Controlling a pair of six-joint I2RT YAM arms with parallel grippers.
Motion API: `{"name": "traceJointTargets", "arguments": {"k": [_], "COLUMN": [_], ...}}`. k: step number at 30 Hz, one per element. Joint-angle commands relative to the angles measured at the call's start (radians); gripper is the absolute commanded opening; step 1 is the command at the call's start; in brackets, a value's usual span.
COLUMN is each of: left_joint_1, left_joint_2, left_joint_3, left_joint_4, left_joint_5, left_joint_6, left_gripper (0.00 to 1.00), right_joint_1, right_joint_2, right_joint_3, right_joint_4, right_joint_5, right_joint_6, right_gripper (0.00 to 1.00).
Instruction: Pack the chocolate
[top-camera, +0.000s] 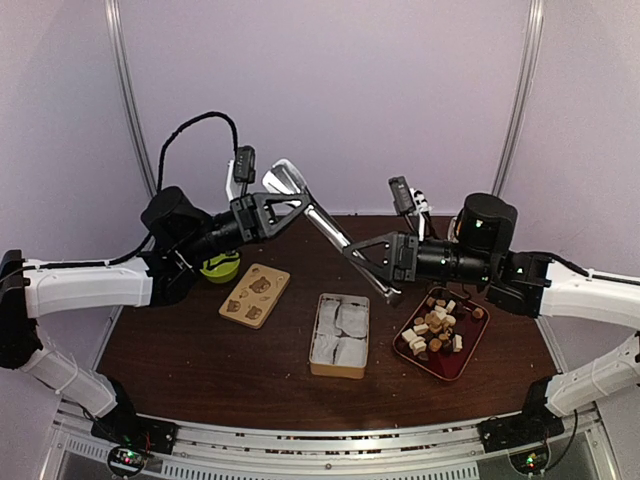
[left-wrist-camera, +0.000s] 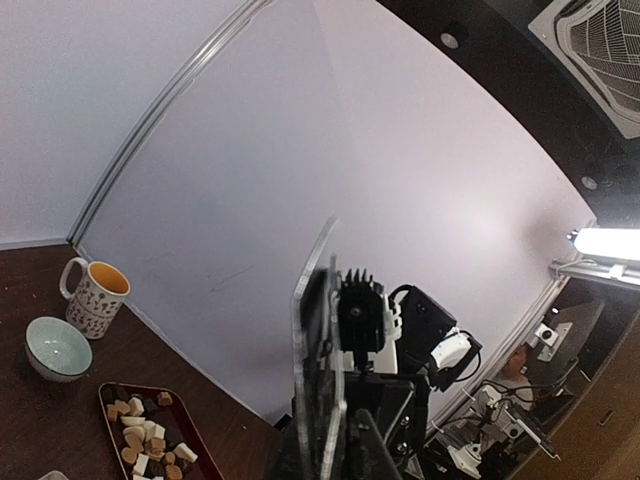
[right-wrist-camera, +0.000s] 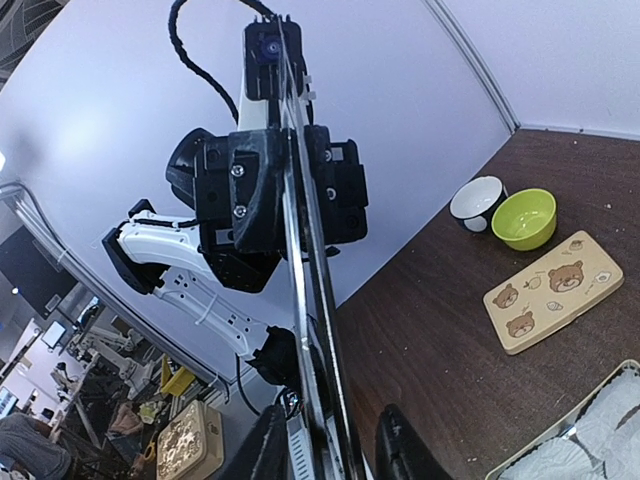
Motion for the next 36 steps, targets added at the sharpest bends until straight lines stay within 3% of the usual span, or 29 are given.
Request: {"name": "traceJointTargets", "arguments": {"k": [1,7,14,27,31,36], "left_joint_1": [-0.001,-0.001,-0.001,-0.001,-0.001,-0.002], "left_joint_2": [-0.022,-0.019,0.003,0.003,0.007,0.017], "left_joint_3": [0.022,0.023,0.040,0.046,0.045,0.049], "left_joint_4": [0.005,0.022,0.060,0.053,0.054,0.055], "left_joint_5": [-0.011,-0.004,0.036,0.056,0.055,0.056], "left_joint_6": [0.025,0.004,-0.062,-0.063,-0.062,-0.066], "left_gripper": [0.06,0.06,0.06,0.07,0.08,0.09], "right_joint_1": [0.012,0.016,0.017,0.017,0.017,0.016], "right_joint_2": [0.006,0.009,0.037,-0.003,-0.021,-0.026], "right_joint_3": [0.020,0.029,0.055,0.038,0.025,0.017], "right_joint_4": [-0.010,-0.018,-0.056,-0.101,-0.097,-0.084], "right_joint_5": [-0.022,-0.046,-0.102,-0.067,-0.064,-0.069], "right_joint_6": [-0.031,-0.050,-0.073,-0.126,-0.127,-0.120], "right_gripper": [0.36,0.42,0.41,0.45,0.34,0.29]}}
